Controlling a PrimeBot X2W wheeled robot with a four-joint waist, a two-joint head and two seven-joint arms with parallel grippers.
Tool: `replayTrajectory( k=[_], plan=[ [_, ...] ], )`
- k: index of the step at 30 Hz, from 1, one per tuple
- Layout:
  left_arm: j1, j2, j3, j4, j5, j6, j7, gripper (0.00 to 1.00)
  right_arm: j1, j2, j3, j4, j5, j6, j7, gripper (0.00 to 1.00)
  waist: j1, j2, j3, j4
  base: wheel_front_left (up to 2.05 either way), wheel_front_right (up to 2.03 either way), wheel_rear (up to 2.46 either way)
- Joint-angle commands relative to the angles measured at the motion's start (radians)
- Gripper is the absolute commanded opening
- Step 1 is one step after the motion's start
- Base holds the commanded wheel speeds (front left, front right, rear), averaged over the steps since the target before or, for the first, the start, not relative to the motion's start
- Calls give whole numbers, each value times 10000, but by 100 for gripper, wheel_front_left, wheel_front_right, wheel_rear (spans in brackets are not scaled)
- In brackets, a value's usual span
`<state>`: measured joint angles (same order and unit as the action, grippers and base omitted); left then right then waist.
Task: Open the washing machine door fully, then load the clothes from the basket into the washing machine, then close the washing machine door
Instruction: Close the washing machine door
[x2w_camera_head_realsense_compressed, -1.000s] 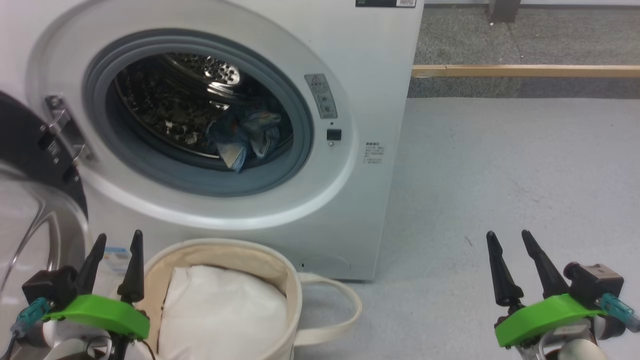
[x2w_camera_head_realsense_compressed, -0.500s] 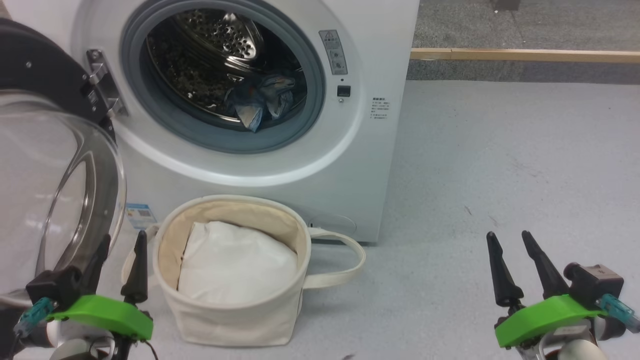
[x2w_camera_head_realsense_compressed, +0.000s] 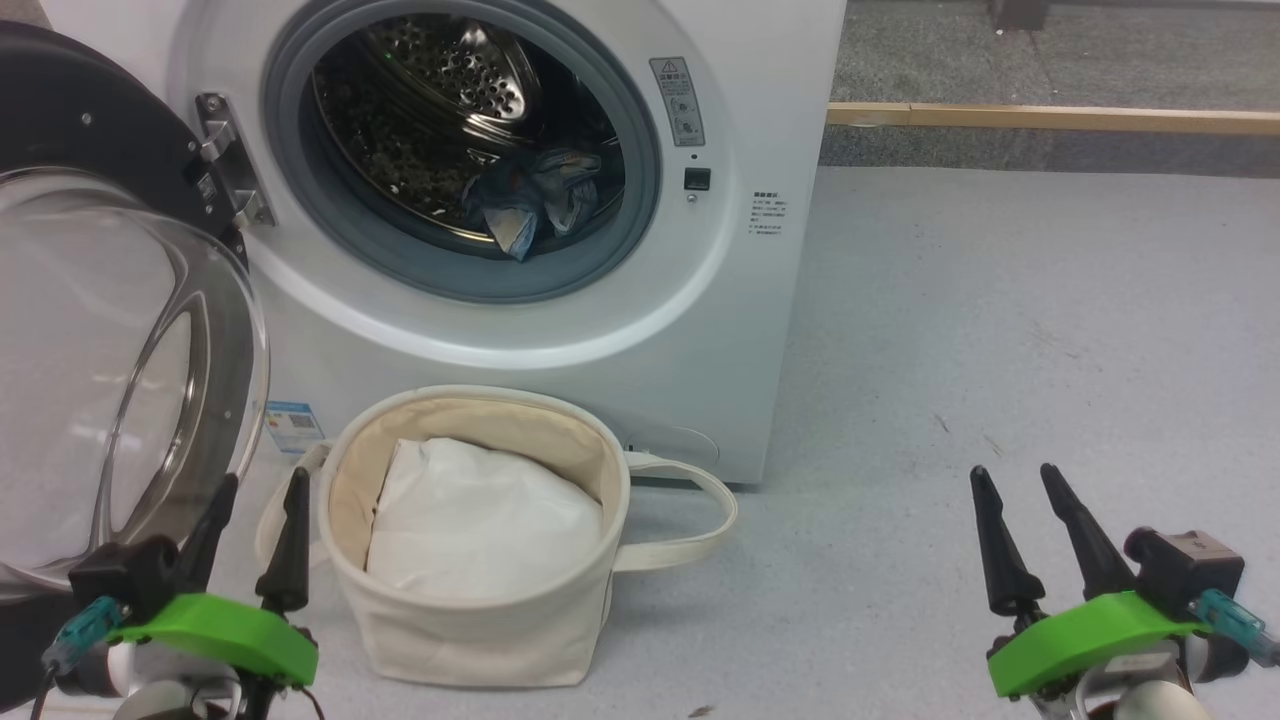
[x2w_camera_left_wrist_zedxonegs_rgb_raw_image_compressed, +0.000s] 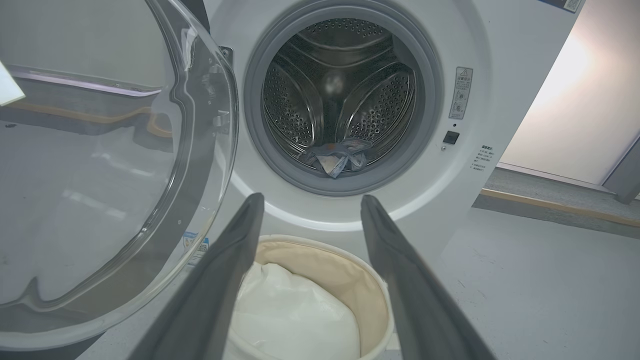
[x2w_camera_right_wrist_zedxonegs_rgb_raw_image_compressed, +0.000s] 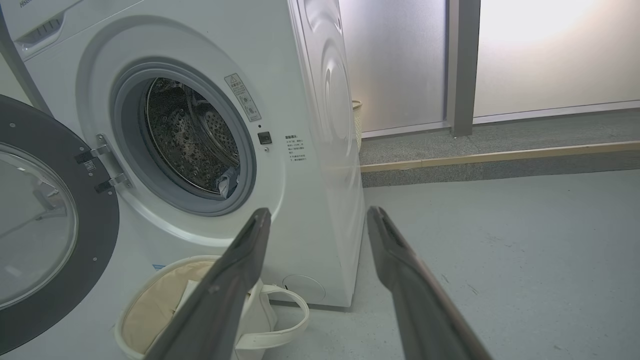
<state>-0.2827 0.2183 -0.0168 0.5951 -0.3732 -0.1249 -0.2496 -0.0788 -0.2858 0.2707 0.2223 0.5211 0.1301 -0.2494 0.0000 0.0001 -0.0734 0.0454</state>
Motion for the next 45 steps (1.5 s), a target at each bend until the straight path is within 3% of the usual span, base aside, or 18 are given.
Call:
replayTrajectory(
  k=[1, 26, 35, 39, 45],
  plan=[
    [-290, 286, 323, -243, -49, -58, -122, 100, -332, -83, 136, -243, 84, 6, -124, 100, 0, -1, -11, 18, 0, 0, 0],
    [-275, 287, 558, -142, -129, -58, -122, 100, -178, 56, 136, -236, 103, 6, -124, 100, 0, -1, -72, 447, 0, 0, 0],
    [-297, 194, 875, -162, 350, 290, -122, 100, -144, 173, 92, -216, 113, 6, -124, 100, 0, -1, -114, 1174, 0, 0, 0],
    [-347, 232, 966, -70, 689, 705, -122, 100, -123, 223, 78, -191, 136, 6, -124, 100, 0, -1, -147, 1613, 0, 0, 0],
    [-462, 310, 928, -142, 1020, 771, -122, 100, -85, 294, 92, -134, 177, 6, -124, 100, 0, -1, -199, 2546, 0, 0, 0]
  ],
)
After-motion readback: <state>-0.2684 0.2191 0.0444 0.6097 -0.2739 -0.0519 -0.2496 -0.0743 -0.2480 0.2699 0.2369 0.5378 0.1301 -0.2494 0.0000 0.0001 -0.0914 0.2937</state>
